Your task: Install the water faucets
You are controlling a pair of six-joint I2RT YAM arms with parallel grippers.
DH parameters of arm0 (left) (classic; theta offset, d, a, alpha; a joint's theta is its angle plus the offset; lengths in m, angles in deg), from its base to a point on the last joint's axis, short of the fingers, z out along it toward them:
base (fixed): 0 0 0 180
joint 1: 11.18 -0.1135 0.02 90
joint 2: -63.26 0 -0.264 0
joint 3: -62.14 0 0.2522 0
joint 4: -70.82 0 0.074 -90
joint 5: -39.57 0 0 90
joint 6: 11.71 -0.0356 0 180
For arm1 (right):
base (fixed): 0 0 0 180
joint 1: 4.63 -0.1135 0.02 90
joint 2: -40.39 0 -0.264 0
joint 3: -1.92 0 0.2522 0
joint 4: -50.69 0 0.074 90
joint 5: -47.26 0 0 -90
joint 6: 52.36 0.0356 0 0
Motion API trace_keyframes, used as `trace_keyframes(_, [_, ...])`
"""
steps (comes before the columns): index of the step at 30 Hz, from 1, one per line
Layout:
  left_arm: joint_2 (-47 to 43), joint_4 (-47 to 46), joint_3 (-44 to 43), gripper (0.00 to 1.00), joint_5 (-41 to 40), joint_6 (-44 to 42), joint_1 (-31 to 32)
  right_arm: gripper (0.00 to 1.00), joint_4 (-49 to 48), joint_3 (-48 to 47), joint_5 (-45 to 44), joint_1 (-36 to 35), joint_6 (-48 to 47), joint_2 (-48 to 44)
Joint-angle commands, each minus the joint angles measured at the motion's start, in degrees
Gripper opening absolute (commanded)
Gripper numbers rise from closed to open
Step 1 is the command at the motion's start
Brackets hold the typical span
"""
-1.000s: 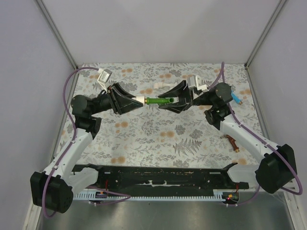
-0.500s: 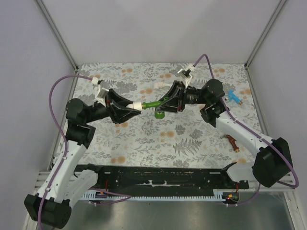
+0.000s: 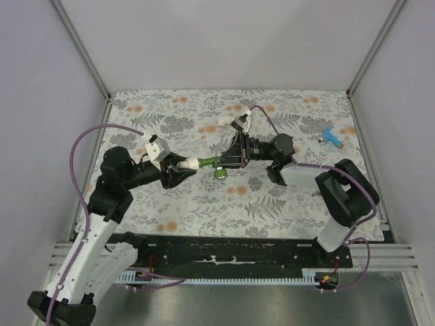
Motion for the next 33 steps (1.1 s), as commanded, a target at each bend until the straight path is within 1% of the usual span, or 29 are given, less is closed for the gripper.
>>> trace_keyframes(1, [-4.6, -1.6, -0.6, 0.02, -1.5, -6.8, 1.3, 0.25, -12.0, -0.1, -4.5, 1.8, 9.3, 3.8])
trace_keyframes(3, [-4.8, -1.0, -0.2, 0.02, -2.7, -7.1, 1.5, 0.35, -11.9, -0.9, -4.5, 2.0, 9.3, 4.2])
trace_keyframes(5, [-4.8, -0.7, 0.2, 0.02, -3.7, -7.1, 1.5, 0.49, -11.9, -1.4, -4.5, 2.1, 9.3, 4.7])
trace_keyframes(6, [-4.8, -0.6, 0.4, 0.02, -4.3, -7.0, 1.5, 0.67, -12.0, -1.5, -4.5, 2.2, 9.3, 4.7])
trace_keyframes(7, [-4.8, -0.5, 0.7, 0.02, -5.2, -7.0, 1.5, 0.98, -12.0, -1.5, -4.5, 2.5, 9.2, 4.8])
trace_keyframes(10, [-4.9, -0.5, 1.4, 0.02, -7.6, -6.6, 1.4, 0.98, -11.9, -1.1, -4.1, 4.2, 9.1, 4.6])
trace_keyframes(14, [-4.2, -0.4, 1.8, 0.02, -10.9, -5.3, 1.5, 0.98, -10.7, 0.4, -3.5, 8.2, 7.5, 3.4])
trace_keyframes(17, [-3.5, -0.4, 1.9, 0.02, -12.3, -4.8, 1.5, 0.98, -4.1, 2.9, -3.1, 11.1, 1.8, 1.4])
trace_keyframes(19, [-3.4, -0.6, 2.1, 0.02, -13.3, -4.2, 1.5, 0.98, 4.0, 4.2, -3.1, 12.9, -4.7, -1.0])
trace_keyframes(21, [-3.1, -0.3, 2.1, 0.02, -14.1, -4.1, 1.4, 0.98, 16.9, 4.6, -3.7, 14.0, -15.3, -4.4])
trace_keyframes(22, [-3.0, -0.2, 2.1, 0.02, -14.1, -4.1, 1.5, 0.98, 24.5, 4.6, -4.4, 14.3, -19.2, -6.4])
trace_keyframes(24, [-2.7, -0.3, 2.1, 0.02, -14.4, -4.0, 1.5, 0.98, 41.6, 2.8, -7.2, 14.6, -33.1, -11.4])
trace_keyframes(26, [-2.6, -0.3, 2.1, 0.02, -14.2, -3.8, 1.5, 0.98, 60.5, -0.6, -12.0, 14.6, -46.0, -15.7])
trace_keyframes(28, [-2.4, -0.3, 2.1, 0.02, -14.2, -3.6, 1.5, 0.98, 71.8, -2.7, -18.4, 14.6, -54.5, -19.0])
trace_keyframes(29, [-2.3, -0.4, 2.1, 0.02, -14.2, -3.5, 1.5, 0.98, 75.7, -3.4, -21.2, 14.6, -58.3, -20.7])
trace_keyframes(30, [-2.2, -0.5, 2.1, 0.02, -14.3, -3.4, 1.5, 0.98, 77.2, -3.6, -23.1, 14.6, -59.9, -22.3])
trace_keyframes(32, [-2.2, -0.5, 2.2, 0.02, -14.3, -3.3, 1.6, 0.98, 76.2, -3.0, -24.6, 14.6, -62.3, -24.6])
trace_keyframes(33, [-2.2, -0.6, 2.2, 0.02, -14.3, -3.3, 1.5, 0.98, 73.8, -2.6, -27.1, 14.6, -61.3, -25.9])
